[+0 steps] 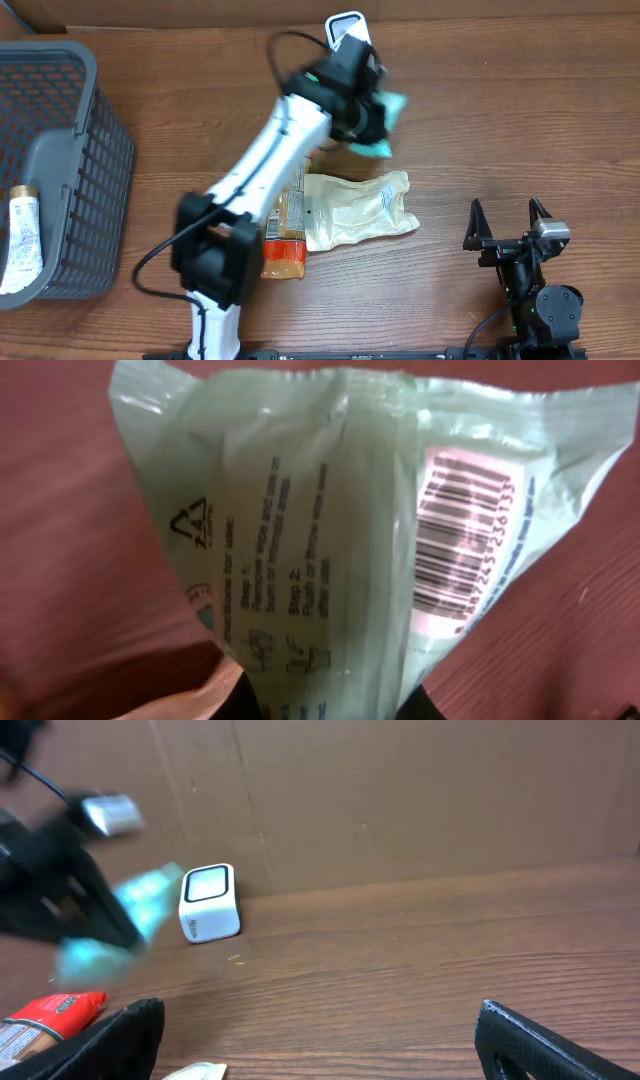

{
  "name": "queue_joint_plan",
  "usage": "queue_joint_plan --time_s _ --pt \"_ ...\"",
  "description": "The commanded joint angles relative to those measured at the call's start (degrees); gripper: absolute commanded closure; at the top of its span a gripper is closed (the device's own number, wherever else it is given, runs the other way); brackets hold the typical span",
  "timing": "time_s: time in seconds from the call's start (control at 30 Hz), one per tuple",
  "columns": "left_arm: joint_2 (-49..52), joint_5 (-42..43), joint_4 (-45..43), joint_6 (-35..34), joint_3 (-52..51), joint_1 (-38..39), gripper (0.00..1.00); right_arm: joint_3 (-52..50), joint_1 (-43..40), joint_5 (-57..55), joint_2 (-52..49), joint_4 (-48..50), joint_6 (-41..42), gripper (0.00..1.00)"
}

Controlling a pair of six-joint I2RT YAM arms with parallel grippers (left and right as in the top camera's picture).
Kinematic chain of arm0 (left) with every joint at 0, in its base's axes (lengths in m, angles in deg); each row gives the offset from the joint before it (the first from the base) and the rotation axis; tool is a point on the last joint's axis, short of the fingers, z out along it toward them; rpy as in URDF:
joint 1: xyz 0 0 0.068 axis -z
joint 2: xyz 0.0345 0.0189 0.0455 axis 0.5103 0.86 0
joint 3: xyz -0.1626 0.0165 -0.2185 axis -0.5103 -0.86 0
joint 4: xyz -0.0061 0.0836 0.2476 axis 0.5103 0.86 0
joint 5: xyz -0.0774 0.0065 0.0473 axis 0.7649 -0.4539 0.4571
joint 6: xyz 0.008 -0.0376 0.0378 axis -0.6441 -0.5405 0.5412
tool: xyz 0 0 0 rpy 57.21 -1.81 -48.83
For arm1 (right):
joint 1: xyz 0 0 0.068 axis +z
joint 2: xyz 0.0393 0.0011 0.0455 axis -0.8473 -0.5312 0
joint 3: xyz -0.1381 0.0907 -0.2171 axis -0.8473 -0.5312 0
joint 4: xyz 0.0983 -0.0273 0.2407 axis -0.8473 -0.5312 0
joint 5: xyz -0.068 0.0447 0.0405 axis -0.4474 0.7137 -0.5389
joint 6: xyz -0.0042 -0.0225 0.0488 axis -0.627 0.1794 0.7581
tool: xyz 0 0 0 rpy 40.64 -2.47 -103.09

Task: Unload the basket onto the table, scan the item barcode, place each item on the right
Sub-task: 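Hold the wipes pack barcode to the scanner, then drop it on table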

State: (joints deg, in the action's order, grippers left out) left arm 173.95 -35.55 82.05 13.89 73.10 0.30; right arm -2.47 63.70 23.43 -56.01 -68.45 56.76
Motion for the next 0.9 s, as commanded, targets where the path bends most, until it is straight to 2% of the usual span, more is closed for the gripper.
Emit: queue_joint_plan --time_s 0.0,0.23,0.3,0.37,0.43,0.57,0.7,0.87 --pt "2.75 0.44 -4.15 -5.03 -2.47 5.18 0.96 -0.59 0.37 -0.50 0.52 0.24 -0.20 0.00" --pt "8.70 0.44 -8.46 -6.54 -2.47 10.69 0.96 -0.59 0.37 -0.50 0.52 0.24 -0.20 0.00" --pt "9.25 0.46 -8.50 -6.51 -2.47 10.95 0.93 -0.59 0.37 -0.50 0.52 0.24 -0.20 0.00" --pt "9.29 0.48 -8.50 -6.49 -2.47 10.95 0.73 -0.59 0.37 -0.50 0.52 0.24 -0.20 0.00" --pt "9.27 0.76 -8.48 -6.49 -2.34 10.95 0.48 -0.59 0.37 -0.50 0.52 0.24 -0.20 0.00" --pt "8.52 2.23 -7.78 -5.29 -0.76 9.86 0.25 -0.59 0.37 -0.50 0.52 0.24 -0.20 0.00" --pt "5.44 1.44 -1.97 -1.16 6.29 6.56 0.10 -0.59 0.37 -0.50 0.52 0.24 -0.20 0.00" --pt "-0.44 -7.69 10.60 2.89 20.06 0.28 0.05 -0.59 0.37 -0.50 0.52 0.24 -0.20 0.00"
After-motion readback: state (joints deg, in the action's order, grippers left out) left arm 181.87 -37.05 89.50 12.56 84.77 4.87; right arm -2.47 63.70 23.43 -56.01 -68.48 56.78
